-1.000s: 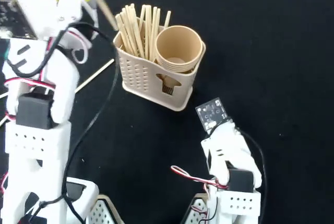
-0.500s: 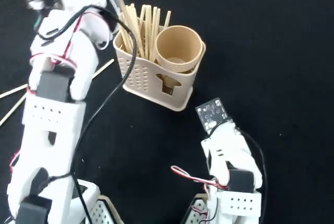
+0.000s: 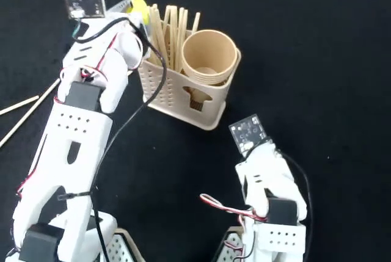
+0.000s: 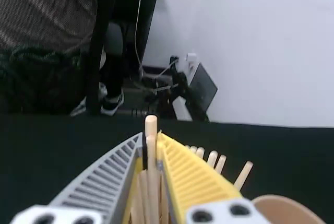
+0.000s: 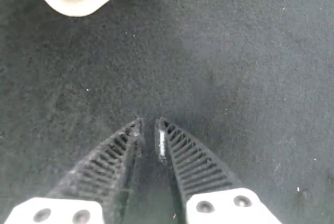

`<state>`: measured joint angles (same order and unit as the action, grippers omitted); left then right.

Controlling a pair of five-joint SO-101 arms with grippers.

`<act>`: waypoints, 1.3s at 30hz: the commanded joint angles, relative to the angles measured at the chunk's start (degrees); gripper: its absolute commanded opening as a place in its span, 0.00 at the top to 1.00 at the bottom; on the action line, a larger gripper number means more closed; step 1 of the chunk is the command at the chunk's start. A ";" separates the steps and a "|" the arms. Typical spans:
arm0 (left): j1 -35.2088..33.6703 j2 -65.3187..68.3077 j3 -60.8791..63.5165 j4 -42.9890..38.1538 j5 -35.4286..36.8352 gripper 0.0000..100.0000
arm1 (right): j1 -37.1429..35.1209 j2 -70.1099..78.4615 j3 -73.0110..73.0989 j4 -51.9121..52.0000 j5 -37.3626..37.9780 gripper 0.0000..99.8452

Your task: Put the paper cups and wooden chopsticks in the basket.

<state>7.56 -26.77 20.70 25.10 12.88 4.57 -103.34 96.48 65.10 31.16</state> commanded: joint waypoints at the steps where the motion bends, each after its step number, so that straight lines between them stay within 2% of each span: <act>1: 0.75 -0.62 0.92 0.62 -0.26 0.95 | -0.35 -4.09 -0.48 -0.70 0.18 0.95; 5: 2.51 -0.62 -1.10 9.76 -1.23 0.79 | -0.35 -4.09 -0.48 -0.79 0.18 0.95; 10: 3.47 -0.53 -12.18 25.67 -1.41 0.78 | -0.35 -4.09 -0.48 -0.88 0.18 0.95; 13: -0.13 0.09 -23.16 39.21 -1.76 0.78 | -0.35 -4.09 -0.48 -0.88 0.18 0.95; 17: -6.20 0.09 -33.98 54.33 -8.88 0.78 | -0.35 -4.09 -0.48 -0.88 0.18 0.95; 21: -12.88 0.18 -35.91 63.30 -21.89 0.78 | -0.44 -4.09 -0.48 -0.88 0.18 0.95; 26: -22.64 3.25 -25.71 63.65 -35.78 0.78 | -0.53 -4.09 -0.40 -0.88 0.18 0.95; 29: -27.03 8.62 -20.18 58.02 -42.20 0.78 | -0.53 -4.09 -0.40 -0.88 0.18 0.95; 32: -28.00 16.44 -18.42 53.10 -47.38 0.78 | -0.53 -4.09 -0.31 -0.88 0.18 0.95; 35: -27.91 25.41 -21.14 50.90 -49.67 0.78 | -0.53 -4.09 -0.31 -0.88 0.18 0.95; 39: -27.65 38.07 -30.29 52.57 -49.93 0.78 | -0.53 -4.09 -0.22 -0.88 0.18 0.95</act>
<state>-19.78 4.88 -1.98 77.05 -36.26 4.57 -103.34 96.48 65.10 31.16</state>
